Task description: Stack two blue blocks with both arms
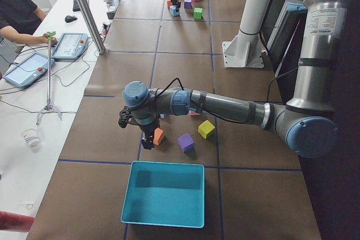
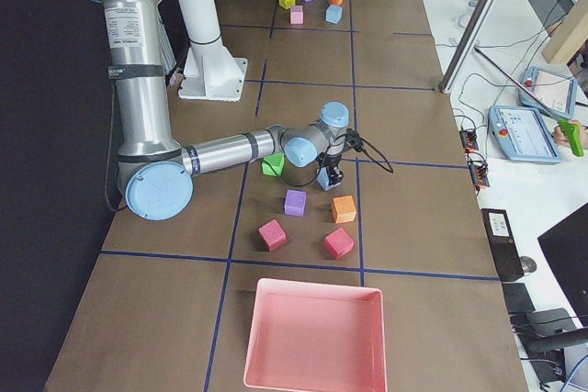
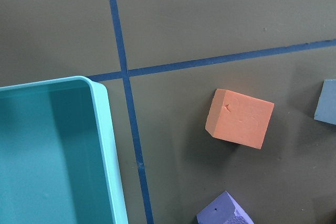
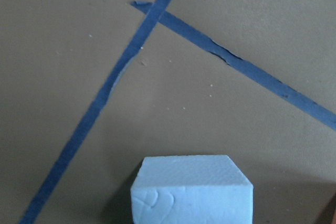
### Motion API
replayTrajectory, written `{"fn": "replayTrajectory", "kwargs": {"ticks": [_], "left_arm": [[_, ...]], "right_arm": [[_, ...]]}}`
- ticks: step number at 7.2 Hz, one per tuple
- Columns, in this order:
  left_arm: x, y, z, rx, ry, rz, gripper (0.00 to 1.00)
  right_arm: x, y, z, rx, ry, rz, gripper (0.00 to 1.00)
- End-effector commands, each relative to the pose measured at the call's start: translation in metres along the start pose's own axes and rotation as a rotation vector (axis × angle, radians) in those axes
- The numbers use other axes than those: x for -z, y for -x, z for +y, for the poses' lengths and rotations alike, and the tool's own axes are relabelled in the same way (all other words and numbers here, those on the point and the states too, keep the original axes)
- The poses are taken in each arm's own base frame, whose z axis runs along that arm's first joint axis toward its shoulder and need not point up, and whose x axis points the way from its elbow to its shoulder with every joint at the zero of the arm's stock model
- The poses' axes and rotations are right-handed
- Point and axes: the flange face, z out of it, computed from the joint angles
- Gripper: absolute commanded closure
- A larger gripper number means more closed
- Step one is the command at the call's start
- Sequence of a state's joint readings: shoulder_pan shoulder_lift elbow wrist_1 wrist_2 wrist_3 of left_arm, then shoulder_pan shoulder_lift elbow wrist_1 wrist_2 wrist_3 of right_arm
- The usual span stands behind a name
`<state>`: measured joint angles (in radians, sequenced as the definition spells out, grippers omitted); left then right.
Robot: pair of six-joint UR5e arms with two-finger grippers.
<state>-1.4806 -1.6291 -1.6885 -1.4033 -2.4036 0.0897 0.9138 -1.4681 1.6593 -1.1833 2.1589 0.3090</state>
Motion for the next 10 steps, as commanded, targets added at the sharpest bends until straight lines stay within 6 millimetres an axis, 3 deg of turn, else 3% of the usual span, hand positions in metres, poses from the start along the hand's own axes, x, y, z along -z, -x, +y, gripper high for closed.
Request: {"fn": "replayTrajectory", "kwargs": {"ticks": [1, 2, 4, 6, 7, 8, 10], "left_arm": [[0.000, -0.003, 0.000, -0.024, -0.024, 0.041, 0.00], [0.001, -0.005, -0.001, -0.035, -0.036, 0.045, 0.00], [-0.001, -0.003, -0.002, -0.035, -0.033, 0.046, 0.00], [0.002, -0.007, -0.003, -0.044, -0.039, 0.046, 0.00], [0.004, -0.009, -0.004, -0.043, -0.041, 0.049, 0.00], [0.003, -0.010, -0.004, -0.043, -0.041, 0.069, 0.00], [0.003, -0.011, -0.004, -0.042, -0.042, 0.072, 0.00]], "right_arm": [[0.044, 0.074, -0.064, -0.167, -0.027, -0.079, 0.98], [0.051, 0.143, -0.103, -0.268, -0.025, -0.124, 0.98], [0.036, 0.306, -0.144, -0.481, -0.077, -0.140, 0.97], [0.028, 0.400, -0.214, -0.673, -0.053, -0.139, 0.95], [0.022, 0.421, -0.223, -0.685, -0.044, -0.089, 0.93], [0.011, 0.431, -0.218, -0.674, -0.048, -0.070, 0.93], [-0.009, 0.437, -0.223, -0.680, -0.021, -0.035, 0.93]]}}
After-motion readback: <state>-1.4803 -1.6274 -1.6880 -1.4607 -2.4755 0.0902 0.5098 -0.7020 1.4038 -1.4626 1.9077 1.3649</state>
